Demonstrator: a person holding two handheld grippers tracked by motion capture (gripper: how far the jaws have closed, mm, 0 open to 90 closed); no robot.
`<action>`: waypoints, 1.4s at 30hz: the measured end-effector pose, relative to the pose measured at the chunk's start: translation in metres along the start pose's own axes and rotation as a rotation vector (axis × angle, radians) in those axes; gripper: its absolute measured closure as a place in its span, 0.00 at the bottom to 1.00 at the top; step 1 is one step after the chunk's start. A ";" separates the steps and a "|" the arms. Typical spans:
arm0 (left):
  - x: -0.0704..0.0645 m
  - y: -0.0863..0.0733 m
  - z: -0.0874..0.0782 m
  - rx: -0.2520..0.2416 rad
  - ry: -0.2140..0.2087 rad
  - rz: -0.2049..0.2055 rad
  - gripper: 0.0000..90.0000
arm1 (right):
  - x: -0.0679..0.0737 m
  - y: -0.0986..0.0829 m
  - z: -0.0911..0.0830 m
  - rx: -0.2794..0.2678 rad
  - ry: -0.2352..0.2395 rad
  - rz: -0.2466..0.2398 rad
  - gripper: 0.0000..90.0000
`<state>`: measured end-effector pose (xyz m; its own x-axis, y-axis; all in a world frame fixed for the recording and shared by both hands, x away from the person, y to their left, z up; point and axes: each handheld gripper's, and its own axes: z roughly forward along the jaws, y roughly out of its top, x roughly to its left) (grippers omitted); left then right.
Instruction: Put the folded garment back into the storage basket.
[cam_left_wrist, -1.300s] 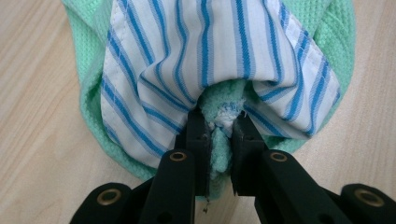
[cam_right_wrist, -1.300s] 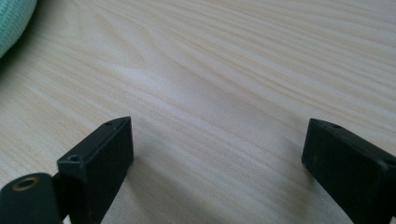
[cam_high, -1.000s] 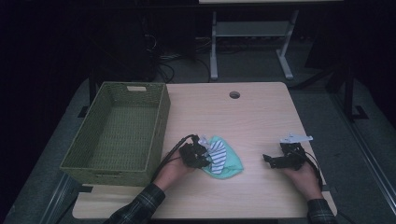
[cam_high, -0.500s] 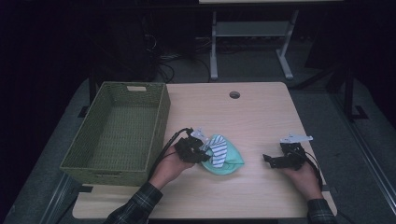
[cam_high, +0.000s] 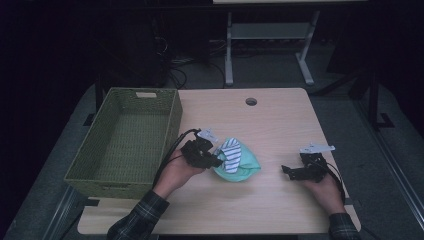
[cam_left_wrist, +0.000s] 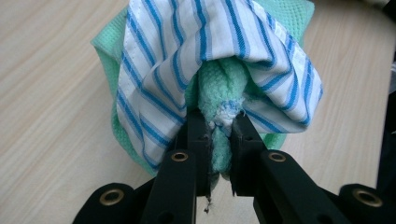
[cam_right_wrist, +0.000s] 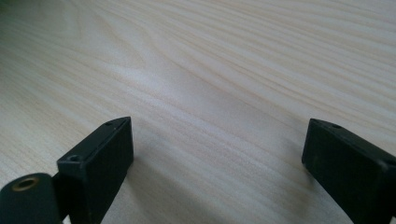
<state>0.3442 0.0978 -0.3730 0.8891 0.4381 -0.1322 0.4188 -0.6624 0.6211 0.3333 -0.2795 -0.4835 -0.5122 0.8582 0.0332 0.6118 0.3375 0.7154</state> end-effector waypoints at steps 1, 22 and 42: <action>0.000 0.002 -0.003 -0.004 0.005 -0.004 0.90 | 0.000 0.000 0.000 0.000 0.000 0.001 0.09; 0.015 0.026 -0.060 -0.032 0.046 0.005 0.89 | 0.000 0.000 0.000 0.000 -0.001 0.003 0.09; 0.037 0.016 -0.110 -0.052 0.153 -0.045 0.89 | 0.000 0.000 0.000 -0.001 -0.006 0.004 0.09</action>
<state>0.3631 0.1704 -0.2831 0.8297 0.5565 -0.0441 0.4437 -0.6094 0.6572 0.3333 -0.2797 -0.4834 -0.5057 0.8621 0.0318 0.6137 0.3335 0.7157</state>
